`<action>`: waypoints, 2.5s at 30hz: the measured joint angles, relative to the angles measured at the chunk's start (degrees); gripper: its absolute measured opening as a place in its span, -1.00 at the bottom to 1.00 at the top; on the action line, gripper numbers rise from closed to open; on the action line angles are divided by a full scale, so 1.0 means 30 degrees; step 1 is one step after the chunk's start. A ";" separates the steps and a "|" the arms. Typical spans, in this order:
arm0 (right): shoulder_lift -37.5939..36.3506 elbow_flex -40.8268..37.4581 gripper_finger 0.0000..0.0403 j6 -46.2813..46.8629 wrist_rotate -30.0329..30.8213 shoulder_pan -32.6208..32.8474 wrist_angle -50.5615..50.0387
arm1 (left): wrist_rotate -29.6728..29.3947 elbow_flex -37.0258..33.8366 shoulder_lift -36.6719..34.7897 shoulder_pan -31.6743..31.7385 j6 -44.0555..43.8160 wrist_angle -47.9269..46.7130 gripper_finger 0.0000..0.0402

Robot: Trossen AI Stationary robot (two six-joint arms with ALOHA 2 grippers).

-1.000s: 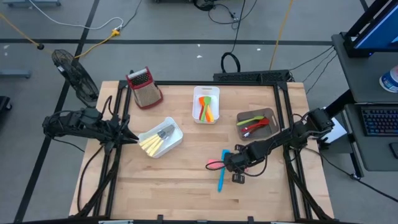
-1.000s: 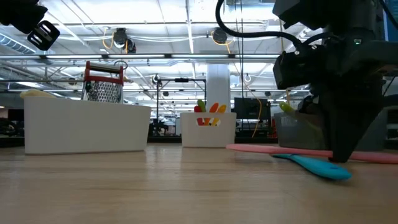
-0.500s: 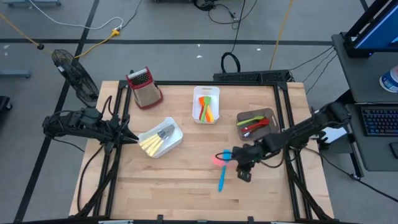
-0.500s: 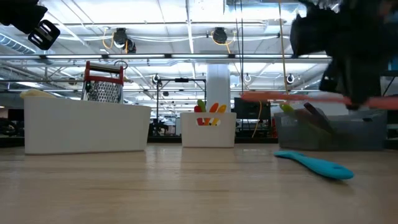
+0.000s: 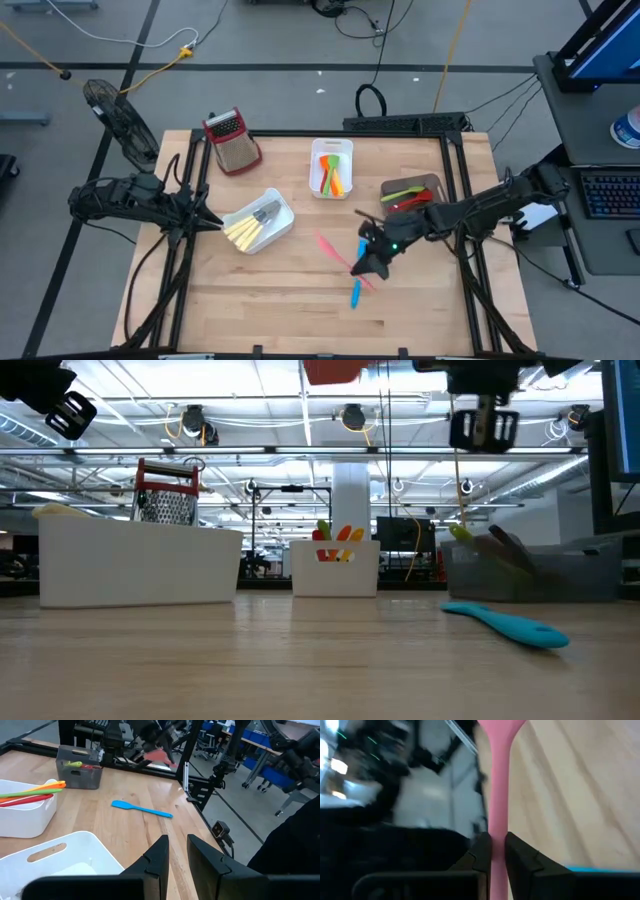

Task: Pick & Place Kitchen Items
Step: Put the pink spatula into the top white bin

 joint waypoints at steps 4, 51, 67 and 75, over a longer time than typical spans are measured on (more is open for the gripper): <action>-0.0005 0.0000 -0.88 0.1990 -0.0015 -0.0857 0.2093 | 0.0004 0.0000 0.0000 0.0003 0.0030 -0.0008 -0.65; 0.2560 0.0022 -0.88 1.4333 -0.8463 -1.4827 0.3260 | 0.0006 0.0000 0.0000 0.0003 0.0321 -0.0019 -0.65; 0.3565 0.0015 -0.88 1.3604 -0.8467 -1.6884 0.3386 | 0.0006 0.0000 0.0004 -0.0003 0.0416 -0.0027 -0.65; 0.3565 0.0015 -0.88 1.3600 -0.8512 -1.6805 0.3200 | 0.0006 0.0000 0.0001 -0.0003 0.0468 -0.0025 -0.65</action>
